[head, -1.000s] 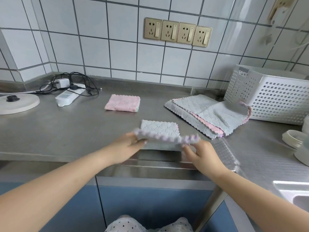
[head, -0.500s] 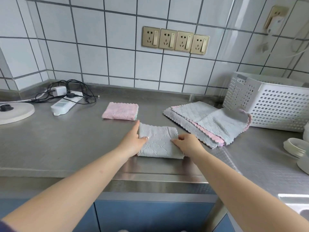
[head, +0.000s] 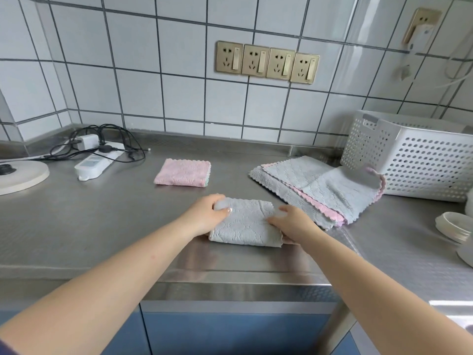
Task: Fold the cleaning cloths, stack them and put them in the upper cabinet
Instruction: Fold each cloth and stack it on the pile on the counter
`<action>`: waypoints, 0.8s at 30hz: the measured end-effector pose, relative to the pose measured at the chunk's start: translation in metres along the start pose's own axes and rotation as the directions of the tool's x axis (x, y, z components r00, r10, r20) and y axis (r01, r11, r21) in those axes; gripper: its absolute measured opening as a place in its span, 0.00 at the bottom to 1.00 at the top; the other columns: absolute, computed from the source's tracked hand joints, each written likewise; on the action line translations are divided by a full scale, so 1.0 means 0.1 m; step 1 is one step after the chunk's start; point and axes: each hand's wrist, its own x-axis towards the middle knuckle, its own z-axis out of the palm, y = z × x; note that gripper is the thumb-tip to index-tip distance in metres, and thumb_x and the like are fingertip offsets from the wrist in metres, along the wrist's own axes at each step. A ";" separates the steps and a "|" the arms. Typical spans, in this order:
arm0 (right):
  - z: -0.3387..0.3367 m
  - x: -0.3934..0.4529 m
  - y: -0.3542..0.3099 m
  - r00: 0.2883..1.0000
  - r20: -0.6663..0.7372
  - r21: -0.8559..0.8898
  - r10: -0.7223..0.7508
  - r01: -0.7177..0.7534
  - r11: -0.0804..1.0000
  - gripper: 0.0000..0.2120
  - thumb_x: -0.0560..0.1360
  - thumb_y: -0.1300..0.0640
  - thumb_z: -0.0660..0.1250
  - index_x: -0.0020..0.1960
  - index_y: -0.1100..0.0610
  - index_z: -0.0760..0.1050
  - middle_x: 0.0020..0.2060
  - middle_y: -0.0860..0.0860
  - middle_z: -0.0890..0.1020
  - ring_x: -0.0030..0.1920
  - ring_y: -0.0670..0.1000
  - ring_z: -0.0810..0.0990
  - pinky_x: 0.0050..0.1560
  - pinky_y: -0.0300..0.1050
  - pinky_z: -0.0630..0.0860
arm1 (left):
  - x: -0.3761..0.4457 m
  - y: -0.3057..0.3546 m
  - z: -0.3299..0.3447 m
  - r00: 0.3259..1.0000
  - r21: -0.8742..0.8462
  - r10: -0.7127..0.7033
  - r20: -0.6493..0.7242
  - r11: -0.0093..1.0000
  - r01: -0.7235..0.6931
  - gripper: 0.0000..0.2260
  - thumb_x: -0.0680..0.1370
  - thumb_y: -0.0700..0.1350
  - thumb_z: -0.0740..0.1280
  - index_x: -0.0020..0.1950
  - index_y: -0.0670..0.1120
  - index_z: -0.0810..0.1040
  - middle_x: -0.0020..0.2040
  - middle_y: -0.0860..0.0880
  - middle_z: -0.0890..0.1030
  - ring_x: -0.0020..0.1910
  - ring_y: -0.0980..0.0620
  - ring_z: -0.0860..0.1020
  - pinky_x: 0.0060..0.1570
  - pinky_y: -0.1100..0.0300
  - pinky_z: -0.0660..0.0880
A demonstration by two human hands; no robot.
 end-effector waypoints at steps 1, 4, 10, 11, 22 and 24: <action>-0.04 -0.01 -0.01 0.999 -0.030 -0.121 -0.036 0.032 0.992 0.28 0.75 0.50 0.65 0.72 0.55 0.62 0.40 0.50 0.78 0.44 0.52 0.79 0.45 0.45 0.79 | 0.00 0.02 -0.02 0.998 0.074 0.030 -0.053 0.997 -0.026 0.21 0.78 0.48 0.62 0.71 0.48 0.66 0.70 0.47 0.65 0.68 0.50 0.68 0.68 0.58 0.63; -0.06 -0.04 -0.11 0.957 -0.128 -0.441 -0.261 0.181 0.879 0.27 0.78 0.47 0.60 0.73 0.55 0.59 0.64 0.56 0.70 0.63 0.56 0.72 0.59 0.49 0.71 | 0.01 0.13 0.00 0.970 0.341 0.201 -0.135 0.929 -0.145 0.22 0.80 0.46 0.57 0.74 0.44 0.61 0.75 0.44 0.59 0.74 0.47 0.59 0.71 0.56 0.57; 0.40 -0.02 -0.38 0.905 0.093 -0.643 -0.414 0.372 0.669 0.21 0.78 0.56 0.54 0.71 0.53 0.64 0.73 0.53 0.61 0.73 0.55 0.59 0.72 0.58 0.56 | 0.09 0.20 0.36 0.963 0.598 0.257 0.082 0.760 -0.253 0.20 0.79 0.43 0.56 0.71 0.46 0.65 0.73 0.47 0.65 0.74 0.48 0.60 0.72 0.51 0.54; 0.46 -0.01 -0.35 0.914 0.133 -0.655 -0.383 0.371 0.658 0.22 0.78 0.57 0.53 0.72 0.53 0.63 0.74 0.53 0.60 0.75 0.54 0.56 0.73 0.60 0.52 | 0.10 0.15 0.40 0.963 0.618 0.252 0.094 0.744 -0.255 0.21 0.79 0.45 0.55 0.72 0.47 0.63 0.73 0.49 0.65 0.74 0.50 0.59 0.73 0.52 0.52; 0.40 0.02 0.01 0.969 0.123 -0.711 -0.215 0.237 0.662 0.30 0.78 0.36 0.42 0.77 0.46 0.46 0.77 0.48 0.46 0.77 0.51 0.42 0.72 0.66 0.40 | 0.03 0.01 0.28 0.985 0.642 0.072 0.159 0.750 -0.158 0.24 0.82 0.52 0.48 0.77 0.48 0.50 0.78 0.51 0.47 0.76 0.54 0.46 0.74 0.47 0.43; 0.38 0.01 0.03 0.973 0.117 -0.714 -0.201 0.223 0.663 0.31 0.77 0.35 0.42 0.77 0.45 0.45 0.77 0.48 0.45 0.77 0.52 0.42 0.72 0.66 0.39 | 0.01 -0.01 0.24 0.990 0.652 0.041 0.137 0.748 -0.122 0.25 0.81 0.55 0.47 0.77 0.48 0.49 0.78 0.50 0.46 0.77 0.53 0.45 0.74 0.46 0.42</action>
